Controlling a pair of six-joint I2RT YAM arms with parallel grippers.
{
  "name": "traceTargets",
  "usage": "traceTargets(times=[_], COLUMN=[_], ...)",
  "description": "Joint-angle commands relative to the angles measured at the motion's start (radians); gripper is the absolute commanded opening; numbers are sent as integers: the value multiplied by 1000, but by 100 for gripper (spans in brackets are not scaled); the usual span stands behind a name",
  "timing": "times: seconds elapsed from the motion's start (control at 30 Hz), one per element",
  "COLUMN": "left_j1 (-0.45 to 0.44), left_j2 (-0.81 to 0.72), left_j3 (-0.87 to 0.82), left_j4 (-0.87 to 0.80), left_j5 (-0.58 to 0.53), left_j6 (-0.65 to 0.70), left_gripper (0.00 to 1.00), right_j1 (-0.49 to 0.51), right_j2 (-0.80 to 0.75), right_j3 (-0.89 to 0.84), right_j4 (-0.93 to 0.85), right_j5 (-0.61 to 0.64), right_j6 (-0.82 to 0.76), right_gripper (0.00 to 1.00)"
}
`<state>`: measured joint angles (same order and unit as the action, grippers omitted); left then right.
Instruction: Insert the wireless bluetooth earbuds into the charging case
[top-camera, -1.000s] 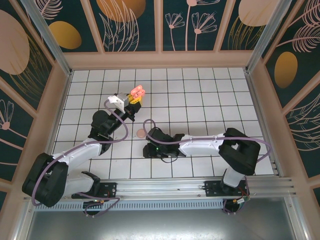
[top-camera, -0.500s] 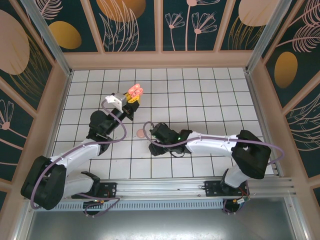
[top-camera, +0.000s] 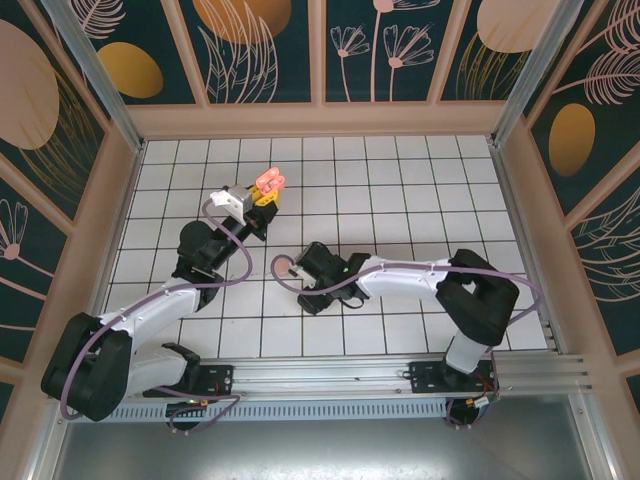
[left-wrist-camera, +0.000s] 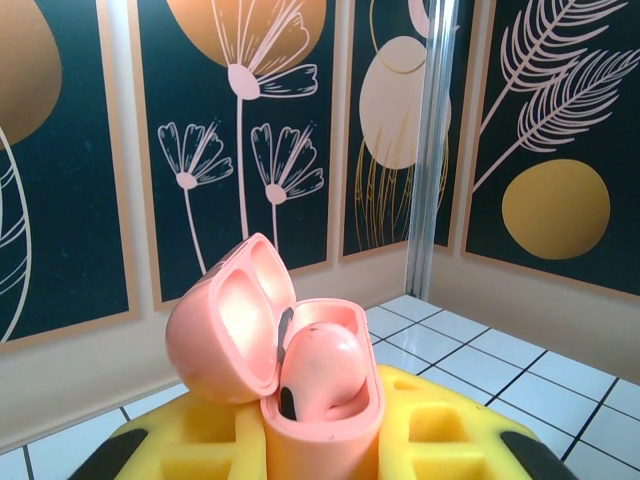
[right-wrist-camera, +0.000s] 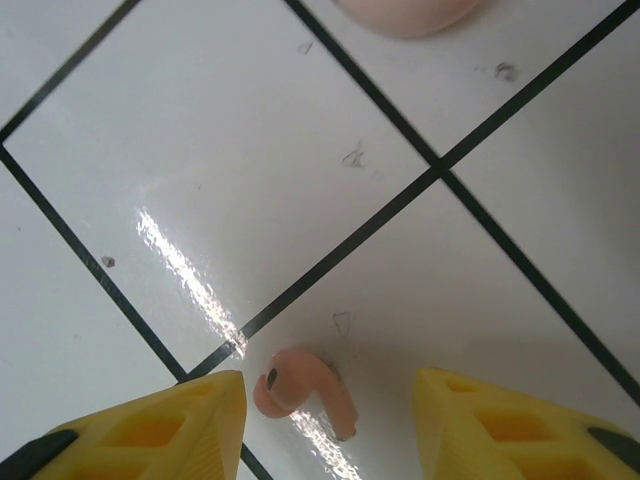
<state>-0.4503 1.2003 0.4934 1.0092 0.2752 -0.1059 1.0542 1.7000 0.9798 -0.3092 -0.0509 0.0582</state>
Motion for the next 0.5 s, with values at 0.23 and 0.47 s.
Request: traceTargets(times=[0.23,0.47], left_j1=[8,9], left_j2=[14,18], left_j3=[25,31], left_j4=[16,20], left_j5=[-7,-7], left_j6=[13,11], left_gripper=[0,0], right_j1=[13,35], right_j2=[76,114], right_j3=[31,31], right_j4=[-1,-1], right_j5=[-72,-18], right_j6=[-31,19], right_gripper=[43,36])
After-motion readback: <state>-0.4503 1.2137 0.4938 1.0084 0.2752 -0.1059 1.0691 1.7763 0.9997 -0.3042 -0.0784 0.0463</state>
